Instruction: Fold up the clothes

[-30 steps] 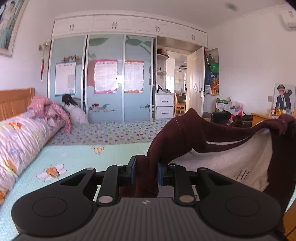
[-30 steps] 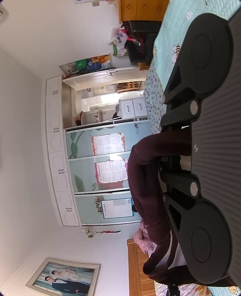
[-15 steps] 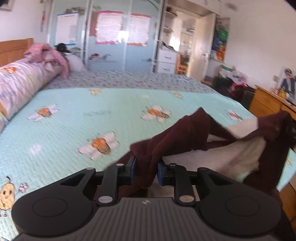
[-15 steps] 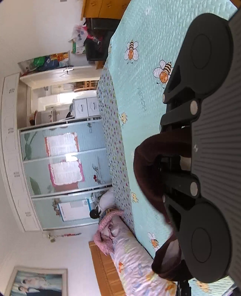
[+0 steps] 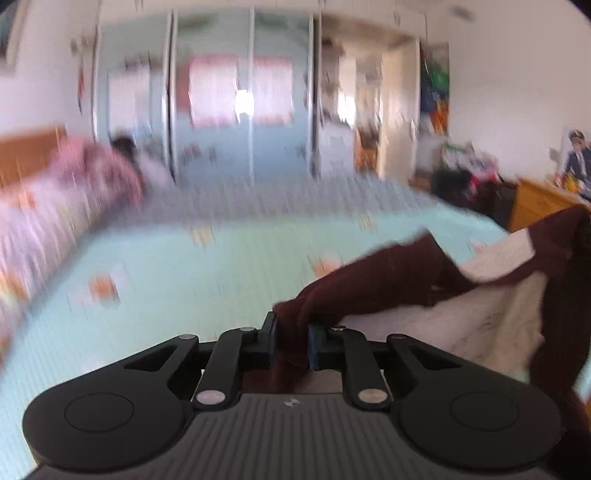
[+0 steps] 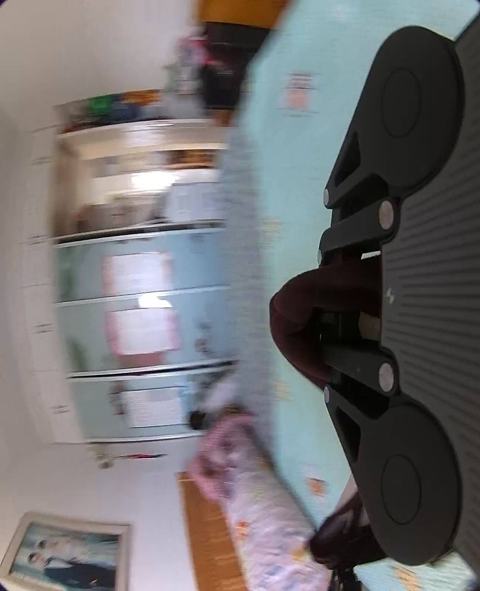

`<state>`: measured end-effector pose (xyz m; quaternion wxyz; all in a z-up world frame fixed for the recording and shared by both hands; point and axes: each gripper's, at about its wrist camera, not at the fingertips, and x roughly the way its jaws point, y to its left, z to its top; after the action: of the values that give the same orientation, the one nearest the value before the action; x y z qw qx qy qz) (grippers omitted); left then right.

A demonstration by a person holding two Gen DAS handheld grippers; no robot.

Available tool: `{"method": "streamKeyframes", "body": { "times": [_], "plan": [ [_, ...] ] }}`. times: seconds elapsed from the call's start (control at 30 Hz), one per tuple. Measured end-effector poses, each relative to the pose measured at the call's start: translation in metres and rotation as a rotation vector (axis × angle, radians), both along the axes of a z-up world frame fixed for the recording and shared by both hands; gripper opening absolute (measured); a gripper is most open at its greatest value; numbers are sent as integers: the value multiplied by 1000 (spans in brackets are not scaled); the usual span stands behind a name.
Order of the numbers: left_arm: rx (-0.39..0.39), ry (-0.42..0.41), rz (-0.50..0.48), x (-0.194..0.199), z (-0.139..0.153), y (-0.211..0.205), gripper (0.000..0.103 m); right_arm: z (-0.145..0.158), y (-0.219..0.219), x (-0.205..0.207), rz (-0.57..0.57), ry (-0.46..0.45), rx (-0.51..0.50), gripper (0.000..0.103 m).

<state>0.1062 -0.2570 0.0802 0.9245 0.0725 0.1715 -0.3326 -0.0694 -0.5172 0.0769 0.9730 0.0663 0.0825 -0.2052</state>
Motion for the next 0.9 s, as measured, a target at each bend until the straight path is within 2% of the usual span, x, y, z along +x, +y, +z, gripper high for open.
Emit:
{"method": "streamKeyframes", "body": {
  "times": [0.1,0.2,0.27,0.33,0.4,0.47,0.53,0.63,0.7,0.8,0.87,0.9],
  "plan": [
    [-83,-127,17,12,69,-8,14,63,-14,21,-20,-102,-63,11],
    [-165,-248,16,4,127,-6,10,117,-17,20,-14,-227,-146,10],
    [-213,-312,10,-4,158,-3,10,131,-16,10,7,-283,-172,10],
    [-230,-315,-17,-18,160,6,11,133,-14,-1,37,-318,-177,10],
    [-186,-278,-42,-29,132,9,11,135,-12,-13,68,-354,-182,10],
    [-124,-190,-62,-35,88,9,11,106,-7,-17,120,-274,-183,11],
    [-77,-22,-91,-38,27,10,11,63,3,-20,167,-140,-160,11],
    [-29,210,-125,-45,-57,12,11,-17,23,-25,241,78,-26,11],
    [6,339,-151,-55,-100,6,11,-66,45,-29,269,207,19,11],
    [75,425,-233,-70,-130,-8,11,-120,80,-33,288,338,68,12],
    [113,436,-271,-76,-137,-15,12,-135,98,-30,302,381,75,12],
    [125,436,-283,-75,-137,-18,12,-134,102,-28,302,376,74,12]
  ]
}}
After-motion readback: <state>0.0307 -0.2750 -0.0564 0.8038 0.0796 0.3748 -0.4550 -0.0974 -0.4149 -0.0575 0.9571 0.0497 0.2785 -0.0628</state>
